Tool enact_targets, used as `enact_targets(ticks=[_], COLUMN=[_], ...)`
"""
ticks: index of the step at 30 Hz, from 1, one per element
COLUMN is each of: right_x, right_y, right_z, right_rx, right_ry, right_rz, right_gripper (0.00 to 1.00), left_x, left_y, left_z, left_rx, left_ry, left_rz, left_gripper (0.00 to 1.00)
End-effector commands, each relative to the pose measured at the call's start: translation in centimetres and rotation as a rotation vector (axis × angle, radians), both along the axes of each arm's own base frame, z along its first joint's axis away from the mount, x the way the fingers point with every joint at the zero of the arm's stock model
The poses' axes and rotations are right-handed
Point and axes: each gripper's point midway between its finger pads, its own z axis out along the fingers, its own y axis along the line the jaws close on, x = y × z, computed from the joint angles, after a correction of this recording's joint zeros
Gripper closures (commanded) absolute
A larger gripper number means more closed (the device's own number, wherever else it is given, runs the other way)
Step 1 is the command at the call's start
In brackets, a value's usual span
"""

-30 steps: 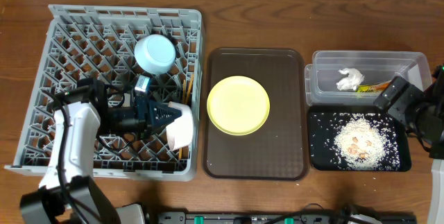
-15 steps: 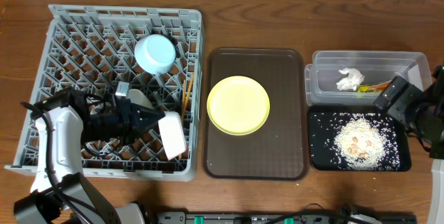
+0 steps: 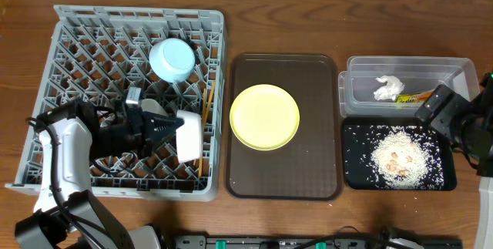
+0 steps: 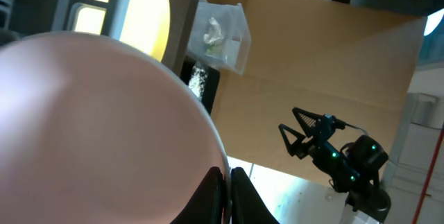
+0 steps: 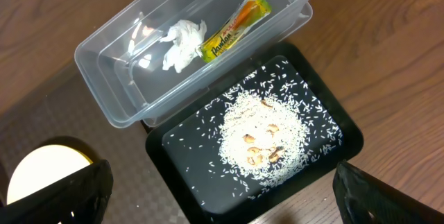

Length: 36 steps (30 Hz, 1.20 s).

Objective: Sort waste into correct bins and load items into the dishwasher

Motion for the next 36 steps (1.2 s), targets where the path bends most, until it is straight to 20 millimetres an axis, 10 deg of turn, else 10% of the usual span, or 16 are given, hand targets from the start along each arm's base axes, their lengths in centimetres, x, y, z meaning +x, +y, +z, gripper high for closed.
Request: enact_targets(ticks=[1, 24, 36], right_x=[-0.1, -0.1, -0.1], right_y=[-0.1, -0.1, -0.1], right_z=[0.2, 0.2, 0.2], right_rx=[-0.011, -0.011, -0.011], right_ry=[-0.002, -0.002, -0.002], right_rz=[0.009, 0.009, 0.009], right_gripper=[0.01, 0.01, 0.01], left_x=[0.1, -1.1, -2.1], left_y=[0.0, -0.8, 4.5], left_z=[0.3, -1.6, -4.6], left_rx=[-0.025, -0.014, 0.149], left_ry=[-0.041, -0.052, 0.055], left_rz=[0.006, -0.027, 0.09], left_gripper=[0.92, 0.92, 0.92])
